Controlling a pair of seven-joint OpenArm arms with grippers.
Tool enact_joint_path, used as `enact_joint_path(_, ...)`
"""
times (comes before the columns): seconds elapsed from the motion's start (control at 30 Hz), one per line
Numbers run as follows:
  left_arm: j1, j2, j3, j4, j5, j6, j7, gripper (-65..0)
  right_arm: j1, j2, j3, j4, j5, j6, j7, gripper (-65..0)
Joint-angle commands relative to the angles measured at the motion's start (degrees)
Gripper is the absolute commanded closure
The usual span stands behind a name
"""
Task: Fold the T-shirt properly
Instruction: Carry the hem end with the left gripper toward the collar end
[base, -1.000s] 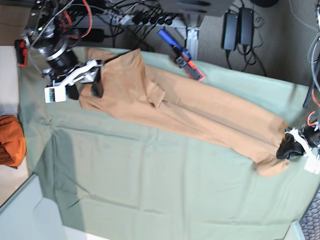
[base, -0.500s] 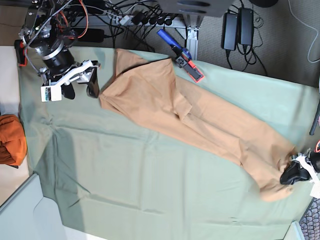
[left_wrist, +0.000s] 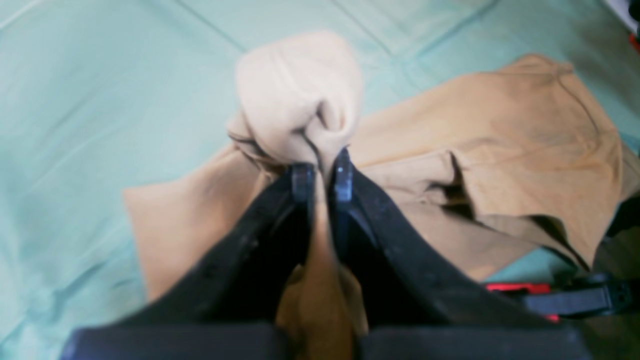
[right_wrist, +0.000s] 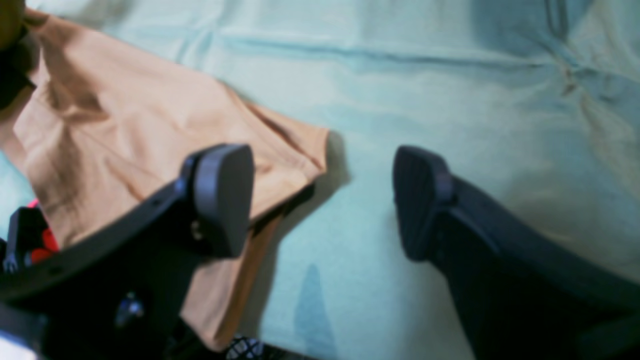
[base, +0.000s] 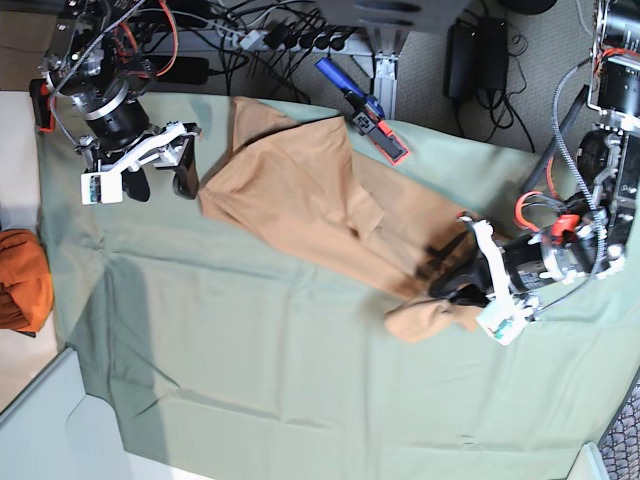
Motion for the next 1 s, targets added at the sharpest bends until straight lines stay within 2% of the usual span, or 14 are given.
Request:
enact_joint_path(0.0, -1.07, 0.28, 0.50, 0.81, 0.57, -0.52, -1.66, 0.0, 0.15, 0.66, 0.46, 0.92, 0.83, 5.44, 1.31, -43.7)
enact_joint_path(0.2, -1.09, 0.26, 3.52, -2.78, 12.57, -0.52, -5.22, 0.0, -0.02, 0.66, 0.48, 0.92, 1.03, 5.44, 0.87, -43.7)
enact_joint_path(0.27, -1.11, -0.57, 3.52, -4.00, 13.31, -0.52, -5.29, 0.0, -0.02, 0.66, 0.48, 0.92, 1.05, 5.44, 0.90, -43.7)
enact_joint_path(0.33, -1.09, -1.40, 3.52, -4.28, 13.49, 1.20, -5.29, 0.0, 0.00, 0.66, 0.48, 0.92, 1.09, 5.44, 0.90, -43.7)
enact_joint_path(0.5, -0.57, -1.70, 3.54, -4.31, 13.42, 1.16, -5.16, 0.0, 0.00, 0.63, 0.46, 0.92, 1.53, 5.44, 0.90, -43.7)
enact_joint_path(0.53, -0.39, -1.70, 3.65, -4.31, 13.40, 1.11, -5.31, -6.8, 0.00, 0.63, 0.46, 0.92, 1.53, 5.44, 0.92, -43.7)
enact_joint_path(0.63, 0.24, -1.68, 3.69, -4.28, 10.47, 1.11, -5.29, -38.0, 0.00, 0.63, 0.46, 0.92, 1.55, 5.44, 0.98, -43.7)
enact_joint_path(0.67, 0.39, -1.68, 3.69, -4.28, 8.61, 1.11, -5.29, -42.6, -0.02, 0.63, 0.46, 0.90, 1.55, 5.44, 1.09, -43.7)
enact_joint_path(0.83, 0.33, 0.07, 3.67, -3.74, 4.15, 0.98, -5.51, -43.0, -0.02, 0.37, 0.46, 0.90, 2.16, 5.35, 0.52, -43.7)
enact_joint_path(0.97, 0.00, 1.31, 3.63, -1.60, 0.79, 0.63, -5.49, -43.0, -0.87, -2.78, 0.46, -0.57, 1.64, 2.01, -0.20, -43.7)
